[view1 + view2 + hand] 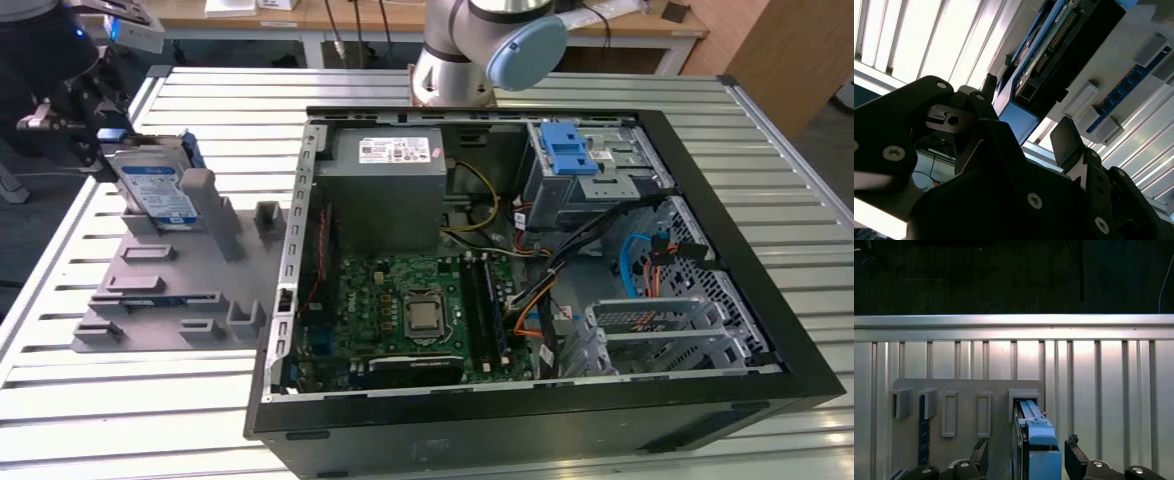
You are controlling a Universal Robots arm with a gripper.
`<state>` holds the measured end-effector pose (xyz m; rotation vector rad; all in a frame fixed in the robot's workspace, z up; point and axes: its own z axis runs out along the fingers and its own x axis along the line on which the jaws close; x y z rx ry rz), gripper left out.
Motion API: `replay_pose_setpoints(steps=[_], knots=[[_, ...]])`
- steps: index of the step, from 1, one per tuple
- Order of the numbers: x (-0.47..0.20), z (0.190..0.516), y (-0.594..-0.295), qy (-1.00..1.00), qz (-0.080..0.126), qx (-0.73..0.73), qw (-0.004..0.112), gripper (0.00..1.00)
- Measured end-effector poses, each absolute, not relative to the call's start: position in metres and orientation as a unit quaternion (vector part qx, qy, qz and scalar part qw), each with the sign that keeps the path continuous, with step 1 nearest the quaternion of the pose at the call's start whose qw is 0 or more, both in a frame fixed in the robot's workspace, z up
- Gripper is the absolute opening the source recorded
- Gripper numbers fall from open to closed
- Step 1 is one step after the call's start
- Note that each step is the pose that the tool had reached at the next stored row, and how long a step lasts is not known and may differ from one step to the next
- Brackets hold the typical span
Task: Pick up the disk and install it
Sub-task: 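Pick up the disk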
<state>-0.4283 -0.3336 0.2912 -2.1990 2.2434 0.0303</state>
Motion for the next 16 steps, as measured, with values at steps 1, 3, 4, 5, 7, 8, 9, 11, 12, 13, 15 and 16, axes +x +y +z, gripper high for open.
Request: replay_pose_setpoints(steps=[1, 3, 4, 5, 7, 8, 9, 11, 12, 13, 15, 16], knots=[[-0.4283, 0.2899, -0.3336, 0.714, 0.010, -0.700, 0.000, 0.71], [-0.4284, 0.2882, -0.3336, 0.714, 0.010, -0.700, 0.000, 0.71], [-0.4283, 0.2881, -0.3332, 0.714, 0.010, -0.700, 0.000, 0.71], [-0.4283, 0.2881, -0.3323, 0.714, 0.010, -0.700, 0.000, 0.71], [-0.4283, 0.2880, -0.3308, 0.714, 0.010, -0.700, 0.000, 0.69], [-0.4283, 0.2880, -0.3305, 0.714, 0.010, -0.700, 0.000, 0.69], [-0.4283, 0.2882, -0.3303, 0.714, 0.009, -0.700, 0.000, 0.62], [-0.4283, 0.2890, -0.3300, 0.714, 0.009, -0.700, 0.001, 0.55], [-0.4284, 0.2895, -0.3300, 0.714, 0.009, -0.700, 0.001, 0.55], [-0.4283, 0.2902, -0.3300, 0.714, 0.008, -0.700, 0.001, 0.48], [-0.4284, 0.2910, -0.3300, 0.714, 0.008, -0.700, 0.001, 0.48], [-0.4283, 0.2910, -0.3300, 0.714, 0.008, -0.700, 0.001, 0.48]])
